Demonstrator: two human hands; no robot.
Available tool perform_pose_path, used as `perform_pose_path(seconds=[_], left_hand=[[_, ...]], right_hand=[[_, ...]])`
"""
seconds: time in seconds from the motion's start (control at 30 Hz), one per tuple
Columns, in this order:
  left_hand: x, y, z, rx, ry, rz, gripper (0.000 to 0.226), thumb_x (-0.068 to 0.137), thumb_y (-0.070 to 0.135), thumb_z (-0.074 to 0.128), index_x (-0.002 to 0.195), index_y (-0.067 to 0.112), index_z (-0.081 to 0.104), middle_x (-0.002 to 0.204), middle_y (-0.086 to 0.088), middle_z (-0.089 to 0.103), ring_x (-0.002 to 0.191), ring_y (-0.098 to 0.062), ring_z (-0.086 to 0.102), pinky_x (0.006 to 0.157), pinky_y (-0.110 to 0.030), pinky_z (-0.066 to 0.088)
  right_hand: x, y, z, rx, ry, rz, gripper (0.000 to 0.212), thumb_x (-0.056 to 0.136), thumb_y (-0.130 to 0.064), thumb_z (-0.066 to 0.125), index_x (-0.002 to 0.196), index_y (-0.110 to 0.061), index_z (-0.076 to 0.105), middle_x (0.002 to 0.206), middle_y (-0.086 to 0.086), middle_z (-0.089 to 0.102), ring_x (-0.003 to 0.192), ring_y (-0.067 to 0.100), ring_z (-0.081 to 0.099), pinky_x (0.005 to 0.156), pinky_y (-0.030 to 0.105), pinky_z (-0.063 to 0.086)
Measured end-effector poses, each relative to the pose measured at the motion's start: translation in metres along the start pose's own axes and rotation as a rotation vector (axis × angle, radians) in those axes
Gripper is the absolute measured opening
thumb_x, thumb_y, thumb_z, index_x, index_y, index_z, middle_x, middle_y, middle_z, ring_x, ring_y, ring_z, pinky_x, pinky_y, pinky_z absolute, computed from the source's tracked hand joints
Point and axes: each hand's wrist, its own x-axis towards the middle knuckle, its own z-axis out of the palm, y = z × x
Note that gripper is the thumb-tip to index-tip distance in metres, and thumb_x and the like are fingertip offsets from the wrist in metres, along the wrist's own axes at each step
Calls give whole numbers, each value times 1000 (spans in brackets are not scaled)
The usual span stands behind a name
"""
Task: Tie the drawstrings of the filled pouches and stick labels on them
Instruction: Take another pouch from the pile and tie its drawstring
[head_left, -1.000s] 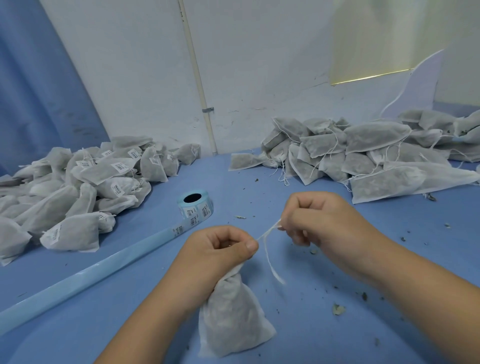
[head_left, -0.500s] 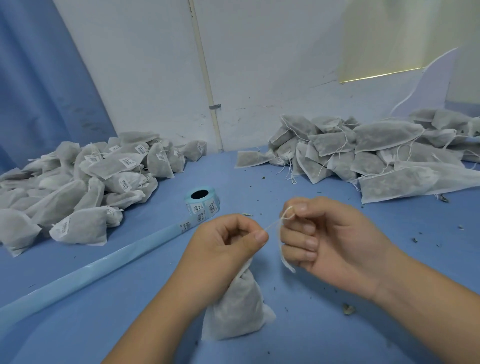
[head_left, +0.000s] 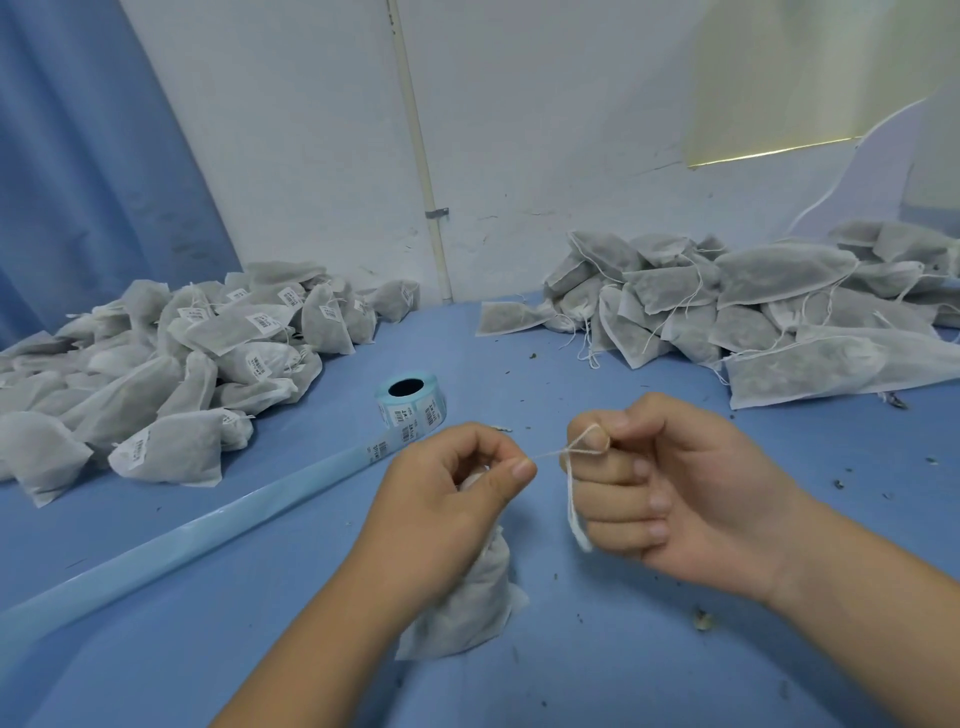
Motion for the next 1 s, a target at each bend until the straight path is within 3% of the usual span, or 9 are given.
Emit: perform_pose_path(seconds=[0.13,0.23,0.33,0.47,0.63,0.73,0.87,1.0], left_hand=[[1,-1,-4,108,23,31,27,83,16,73,68,38,67,56,22,55,52,4,46,54,-8,34],[-2,-2,-2,86,-19,4,20,85,20,73,71,34,68,59,19,56,54,4,48,55,-8,36],[-5,-2,-3,-23,-164,-94,6,84,39,71,81,34,69,68,17,60,62,-2,54,60,-13,42],[-6,-7,-1,52,-386,-166,34,75,60,60,98,38,69,96,4,71,82,-3,60,77,-20,46],[-7,-4,2,19,-498,-297,32,80,42,67,108,27,71,96,9,74,86,-2,66,74,-15,48],[-6,-2,2,4,-502,-331,31,74,34,76,103,26,72,92,10,75,84,-5,69,72,-18,51],[-7,2,2,-17,-474,-361,15,68,41,78,72,29,69,73,9,67,67,-7,63,62,-20,48],[-6,-2,1,-178,-429,-411,26,69,54,71,73,28,73,79,3,71,71,-12,66,66,-23,49]], right_hand=[[-2,-10,-8,-158,108,97,17,68,-20,60,58,-15,47,57,-4,19,42,9,19,38,20,21],[-3,-12,-14,-190,141,6,28,71,-12,59,57,-19,36,58,-4,23,43,9,26,40,20,24],[-1,-15,-17,-217,292,-158,34,73,-3,58,56,-20,34,58,-4,27,45,9,29,42,20,22],[-1,-24,-25,-183,499,-350,23,69,-8,60,57,-20,46,62,-4,41,47,9,39,40,18,27],[-3,-28,-36,-264,622,-421,21,64,-13,70,64,-20,50,64,-2,48,49,10,44,41,19,33],[-2,-25,-38,-396,669,-430,25,69,-16,75,65,-20,51,60,-2,47,50,10,45,43,20,34],[0,-20,-36,-548,730,-479,27,72,-25,78,61,-23,54,55,-6,47,51,11,44,45,21,37],[0,-18,-34,-607,752,-499,23,71,-32,81,59,-25,63,57,-5,50,52,12,44,48,21,38]])
